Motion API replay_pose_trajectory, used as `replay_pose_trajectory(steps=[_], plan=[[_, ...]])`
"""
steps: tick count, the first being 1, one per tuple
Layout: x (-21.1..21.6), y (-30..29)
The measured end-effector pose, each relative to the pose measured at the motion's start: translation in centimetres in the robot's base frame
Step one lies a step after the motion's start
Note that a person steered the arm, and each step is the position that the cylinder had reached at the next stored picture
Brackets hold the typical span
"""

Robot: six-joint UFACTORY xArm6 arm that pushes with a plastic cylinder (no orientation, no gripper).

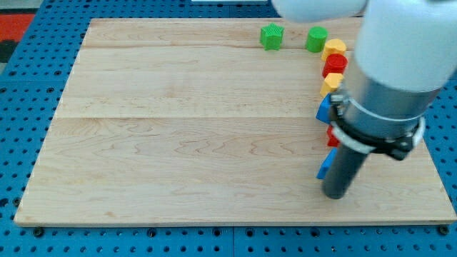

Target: Slide the blue triangle towards the top center

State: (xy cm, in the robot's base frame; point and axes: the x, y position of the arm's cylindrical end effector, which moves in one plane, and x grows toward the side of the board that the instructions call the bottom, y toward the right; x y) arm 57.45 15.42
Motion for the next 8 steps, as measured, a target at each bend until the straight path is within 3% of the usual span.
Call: replay_pose_trajectory(steps=[1,2,4,5,6,8], plan=[[-1.7,-0.4],[-3.4,-4.5],[-1.9,2.5],[-6.1,0.6],[-9.0,-5.9],[-5.2,-1.4]])
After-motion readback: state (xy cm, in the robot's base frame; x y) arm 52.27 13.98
